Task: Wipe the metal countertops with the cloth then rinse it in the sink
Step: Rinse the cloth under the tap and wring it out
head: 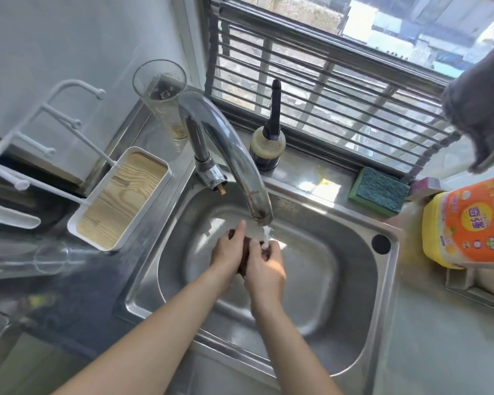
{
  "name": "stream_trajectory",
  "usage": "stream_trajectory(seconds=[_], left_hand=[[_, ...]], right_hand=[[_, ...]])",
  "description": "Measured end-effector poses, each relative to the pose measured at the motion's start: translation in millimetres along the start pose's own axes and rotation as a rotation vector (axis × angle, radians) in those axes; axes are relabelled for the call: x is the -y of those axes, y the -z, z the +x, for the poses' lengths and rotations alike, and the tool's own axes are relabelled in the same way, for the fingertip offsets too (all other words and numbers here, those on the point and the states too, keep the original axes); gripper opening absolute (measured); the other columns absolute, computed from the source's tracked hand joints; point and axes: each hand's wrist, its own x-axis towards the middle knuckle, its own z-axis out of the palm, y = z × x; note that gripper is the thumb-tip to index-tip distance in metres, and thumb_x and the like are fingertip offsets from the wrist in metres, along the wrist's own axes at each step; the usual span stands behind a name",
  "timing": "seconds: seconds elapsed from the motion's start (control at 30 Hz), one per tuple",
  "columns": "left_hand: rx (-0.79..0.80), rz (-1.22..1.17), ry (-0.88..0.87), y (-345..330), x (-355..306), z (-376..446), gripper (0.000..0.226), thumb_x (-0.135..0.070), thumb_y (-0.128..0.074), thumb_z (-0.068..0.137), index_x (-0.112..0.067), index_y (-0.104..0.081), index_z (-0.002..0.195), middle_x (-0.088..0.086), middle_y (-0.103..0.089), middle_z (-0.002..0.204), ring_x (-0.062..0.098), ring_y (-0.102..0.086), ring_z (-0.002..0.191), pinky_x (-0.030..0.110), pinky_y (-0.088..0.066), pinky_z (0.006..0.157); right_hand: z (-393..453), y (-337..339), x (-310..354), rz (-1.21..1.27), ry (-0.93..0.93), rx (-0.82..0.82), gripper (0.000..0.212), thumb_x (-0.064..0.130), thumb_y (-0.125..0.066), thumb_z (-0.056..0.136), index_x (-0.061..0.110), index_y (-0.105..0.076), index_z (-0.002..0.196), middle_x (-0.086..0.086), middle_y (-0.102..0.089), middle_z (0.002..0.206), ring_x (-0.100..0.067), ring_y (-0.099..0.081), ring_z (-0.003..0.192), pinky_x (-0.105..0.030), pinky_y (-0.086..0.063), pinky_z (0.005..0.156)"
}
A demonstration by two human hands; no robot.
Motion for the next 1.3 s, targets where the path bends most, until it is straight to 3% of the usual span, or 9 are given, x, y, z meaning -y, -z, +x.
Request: stream_trajectory(seconds=[0.17, 0.33, 0.5, 0.63, 0.87, 1.0, 1.07, 1.2, 1.3], left_hand=[[0.147, 0.049, 0.121, -18, 2, -30, 0.031, -0.042, -0.062, 0.084, -0.015, -0.063, 0.07, -0.002, -0.064, 0.056, 0.02, -0.06, 0.061, 0.026, -0.048, 0.063], [0.085, -0.144, 0.081, -5, -11, -3, 0.036, -0.031, -0.063, 0.088, 0.004, -0.067, 0.094, 0.006, -0.064, 0.069, 0.022, -0.059, 0.067, 0.027, -0.046, 0.062], [0.163, -0.027, 0.044, -20, -3, -24, 0.026, -0.026, -0.063, 0.092, -0.013, -0.065, 0.069, -0.001, -0.065, 0.061, 0.016, -0.06, 0.058, 0.024, -0.044, 0.057], [0.112, -0.07, 0.043, -13, -13, -3, 0.028, -0.026, -0.062, 0.088, -0.014, -0.064, 0.063, 0.005, -0.065, 0.07, 0.023, -0.061, 0.067, 0.031, -0.048, 0.068], [0.216, 0.073, 0.064, -7, -2, -31, 0.035, -0.032, -0.05, 0.102, -0.016, -0.056, 0.071, -0.004, -0.056, 0.048, 0.009, -0.052, 0.041, 0.012, -0.032, 0.036], [0.227, -0.319, 0.171, 10, -10, -14, 0.044, -0.053, -0.049, 0.099, -0.015, -0.059, 0.078, 0.002, -0.057, 0.056, 0.012, -0.04, 0.037, 0.017, -0.024, 0.037], [0.179, -0.414, 0.179, 13, -14, -9, 0.047, -0.056, -0.048, 0.097, -0.014, -0.059, 0.08, 0.004, -0.052, 0.059, 0.012, -0.034, 0.039, 0.017, -0.023, 0.037], [0.211, -0.186, 0.085, -4, -14, -18, 0.051, -0.047, -0.05, 0.098, -0.019, -0.077, 0.066, 0.001, -0.071, 0.066, 0.022, -0.06, 0.064, 0.029, -0.049, 0.058], [0.208, -0.005, -0.005, -18, -15, -27, 0.042, -0.047, -0.051, 0.095, -0.022, -0.071, 0.067, -0.001, -0.072, 0.075, 0.023, -0.066, 0.083, 0.029, -0.052, 0.076]], right_hand=[[54, 7, 22, -0.124, -0.159, -0.116, 0.034, 0.035, -0.045, 0.103, 0.011, -0.068, 0.098, -0.018, -0.071, 0.114, -0.038, -0.062, 0.108, -0.035, -0.04, 0.084], [-18, -11, 13, -0.071, 0.188, -0.059, 0.021, 0.028, -0.051, 0.099, 0.015, -0.068, 0.1, -0.006, -0.07, 0.091, -0.03, -0.062, 0.095, -0.031, -0.038, 0.077], [58, 4, 16, -0.213, -0.058, -0.049, 0.028, 0.027, -0.044, 0.103, 0.012, -0.066, 0.095, -0.02, -0.069, 0.116, -0.04, -0.061, 0.11, -0.033, -0.035, 0.076], [7, -2, 10, -0.309, 0.208, 0.049, 0.048, 0.044, -0.038, 0.095, 0.013, -0.059, 0.123, -0.01, -0.059, 0.119, -0.03, -0.055, 0.105, -0.039, -0.047, 0.089], [59, 1, 14, 0.045, -0.179, 0.041, 0.038, 0.041, -0.053, 0.084, 0.006, -0.064, 0.08, -0.022, -0.072, 0.095, -0.042, -0.068, 0.098, -0.046, -0.054, 0.087], [57, 23, 16, 0.445, -0.276, 0.168, 0.007, 0.011, -0.056, 0.087, 0.006, -0.061, 0.089, -0.017, -0.062, 0.08, -0.028, -0.061, 0.067, -0.03, -0.052, 0.052], [51, 28, 9, 0.509, -0.305, 0.183, 0.022, -0.001, -0.048, 0.088, 0.006, -0.063, 0.102, -0.018, -0.061, 0.088, -0.026, -0.056, 0.065, -0.026, -0.047, 0.047], [8, 4, -6, 0.411, -0.174, 0.206, 0.017, 0.019, -0.05, 0.097, 0.023, -0.059, 0.111, -0.01, -0.067, 0.098, -0.025, -0.065, 0.08, -0.035, -0.051, 0.067], [1, -11, -9, 0.237, 0.031, -0.053, 0.023, 0.046, -0.051, 0.098, 0.026, -0.043, 0.108, -0.005, -0.06, 0.109, -0.021, -0.06, 0.097, -0.037, -0.048, 0.086]])
